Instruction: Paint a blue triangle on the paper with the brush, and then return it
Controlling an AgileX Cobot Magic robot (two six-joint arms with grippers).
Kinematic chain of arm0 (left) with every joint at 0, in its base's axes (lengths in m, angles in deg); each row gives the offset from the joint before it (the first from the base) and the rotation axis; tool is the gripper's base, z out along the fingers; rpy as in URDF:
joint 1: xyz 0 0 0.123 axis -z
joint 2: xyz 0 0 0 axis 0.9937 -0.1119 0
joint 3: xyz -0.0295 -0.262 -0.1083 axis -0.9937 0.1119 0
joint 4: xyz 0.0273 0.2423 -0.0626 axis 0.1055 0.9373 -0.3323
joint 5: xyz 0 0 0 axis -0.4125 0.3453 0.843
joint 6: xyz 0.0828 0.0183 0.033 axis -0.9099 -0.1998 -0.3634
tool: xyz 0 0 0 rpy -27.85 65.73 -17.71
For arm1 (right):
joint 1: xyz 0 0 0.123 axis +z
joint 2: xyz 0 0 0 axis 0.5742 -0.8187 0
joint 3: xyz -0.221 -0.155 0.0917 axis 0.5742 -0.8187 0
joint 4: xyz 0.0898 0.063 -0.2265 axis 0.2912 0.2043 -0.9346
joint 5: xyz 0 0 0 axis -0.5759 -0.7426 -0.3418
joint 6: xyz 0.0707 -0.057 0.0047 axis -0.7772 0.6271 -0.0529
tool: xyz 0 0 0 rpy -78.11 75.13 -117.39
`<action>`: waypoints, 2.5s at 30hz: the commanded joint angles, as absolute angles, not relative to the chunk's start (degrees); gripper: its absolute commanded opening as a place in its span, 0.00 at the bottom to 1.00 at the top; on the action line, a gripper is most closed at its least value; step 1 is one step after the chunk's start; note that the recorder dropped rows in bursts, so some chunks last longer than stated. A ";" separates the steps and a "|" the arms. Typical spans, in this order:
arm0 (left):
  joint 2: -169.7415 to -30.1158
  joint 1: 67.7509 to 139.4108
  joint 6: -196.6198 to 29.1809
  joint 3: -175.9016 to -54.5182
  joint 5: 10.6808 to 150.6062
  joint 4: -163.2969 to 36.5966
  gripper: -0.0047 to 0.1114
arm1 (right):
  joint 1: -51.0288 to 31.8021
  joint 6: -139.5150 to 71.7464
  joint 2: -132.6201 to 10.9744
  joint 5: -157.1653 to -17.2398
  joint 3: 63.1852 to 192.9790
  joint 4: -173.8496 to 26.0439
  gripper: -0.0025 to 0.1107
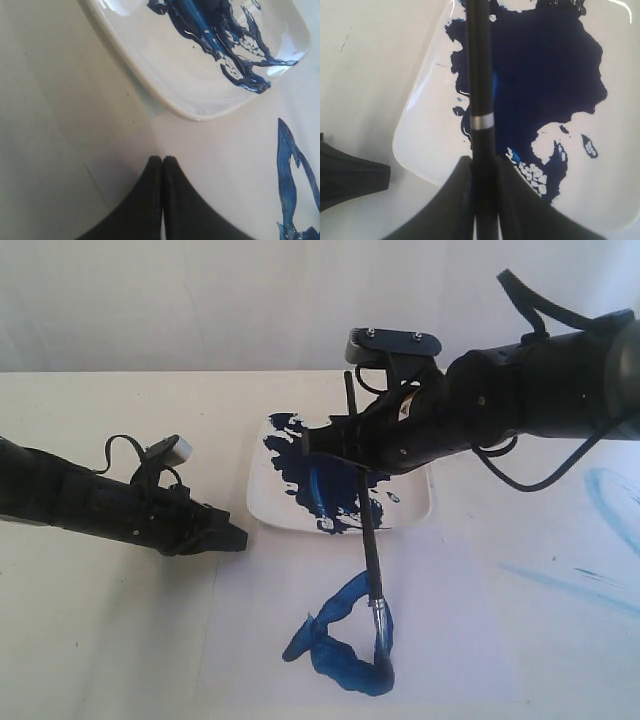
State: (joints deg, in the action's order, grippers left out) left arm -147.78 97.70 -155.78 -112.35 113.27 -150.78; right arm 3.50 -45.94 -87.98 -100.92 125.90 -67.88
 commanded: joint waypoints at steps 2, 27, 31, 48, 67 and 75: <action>-148.73 98.05 -155.15 -111.98 113.21 -150.75 0.04 | 3.15 -45.11 -87.45 -97.84 125.82 -68.56 0.02; -148.73 98.05 -155.15 -111.98 113.21 -150.75 0.04 | 0.92 -45.22 -84.45 -94.52 126.02 -68.57 0.02; -148.73 98.05 -155.15 -111.98 113.21 -150.75 0.04 | 0.34 -45.22 -80.89 -94.17 126.05 -68.57 0.02; -148.73 98.05 -155.15 -111.98 113.21 -150.75 0.04 | -8.72 -45.31 -77.51 -76.35 127.71 -59.89 0.02; -148.73 98.05 -155.15 -111.98 113.21 -150.75 0.04 | -12.81 -82.70 -101.07 -48.50 128.63 -55.82 0.02; -148.73 98.05 -155.15 -111.98 113.21 -150.75 0.04 | -13.67 -86.54 -105.79 -51.18 128.90 -55.94 0.02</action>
